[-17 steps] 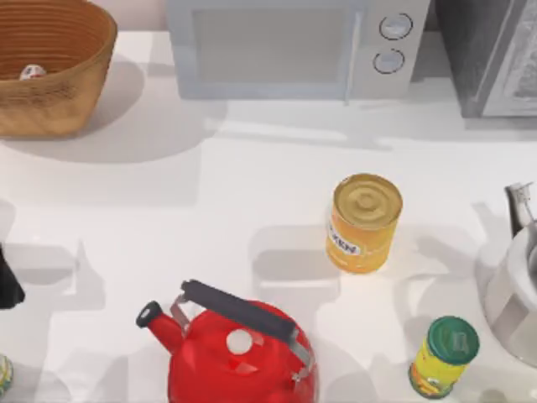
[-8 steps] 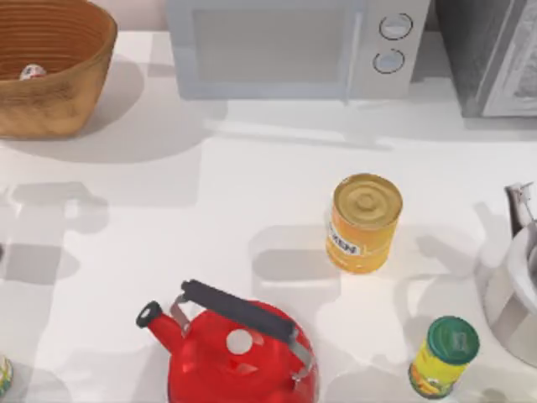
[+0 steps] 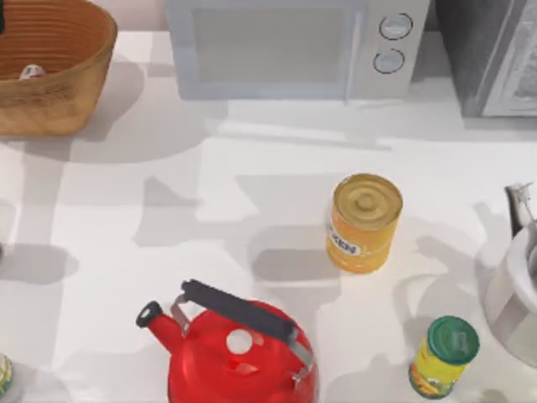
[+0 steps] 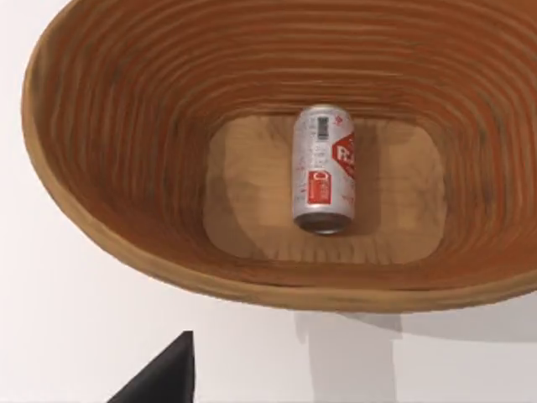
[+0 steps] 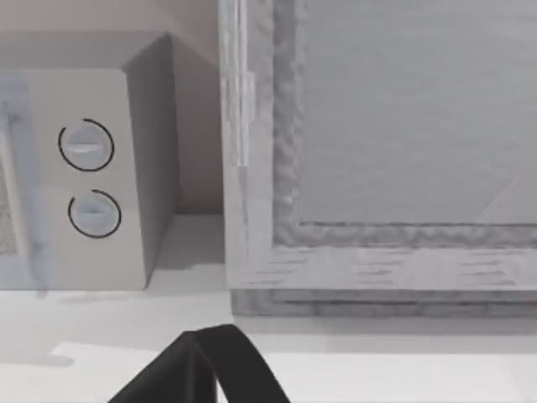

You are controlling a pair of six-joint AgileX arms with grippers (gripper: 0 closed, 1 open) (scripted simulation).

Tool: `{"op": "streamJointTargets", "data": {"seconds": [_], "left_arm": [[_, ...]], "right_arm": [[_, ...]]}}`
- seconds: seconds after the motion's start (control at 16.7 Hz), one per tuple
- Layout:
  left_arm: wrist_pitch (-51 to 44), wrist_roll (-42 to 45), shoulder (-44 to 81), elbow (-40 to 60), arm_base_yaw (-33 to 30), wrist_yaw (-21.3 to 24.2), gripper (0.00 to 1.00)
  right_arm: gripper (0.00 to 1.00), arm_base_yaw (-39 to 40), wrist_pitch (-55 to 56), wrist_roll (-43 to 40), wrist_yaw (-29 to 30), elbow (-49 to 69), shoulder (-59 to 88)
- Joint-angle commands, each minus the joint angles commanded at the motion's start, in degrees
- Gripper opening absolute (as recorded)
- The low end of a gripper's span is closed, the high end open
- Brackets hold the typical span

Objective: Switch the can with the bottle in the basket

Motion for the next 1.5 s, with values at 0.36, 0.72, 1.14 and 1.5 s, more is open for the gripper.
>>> {"op": "streamJointTargets", "data": {"seconds": [0.36, 0.72, 1.14, 1.5], "left_arm": [[-14.22, 1.38, 31.94, 30.53, 0.42, 1.95, 1.00], [-22.48, 2.28, 50.72, 48.84, 0.43, 3.31, 1.00], [-23.27, 2.43, 52.62, 50.94, 0.18, 3.43, 1.00], [-17.73, 1.98, 57.90, 50.36, -0.03, 3.42, 1.00]], "right_arm": [[1.00, 0.00, 0.00, 0.00, 0.00, 0.00, 0.00], [1.00, 0.00, 0.00, 0.00, 0.00, 0.00, 0.00], [1.00, 0.00, 0.00, 0.00, 0.00, 0.00, 0.00], [1.00, 0.00, 0.00, 0.00, 0.00, 0.00, 0.00]]}}
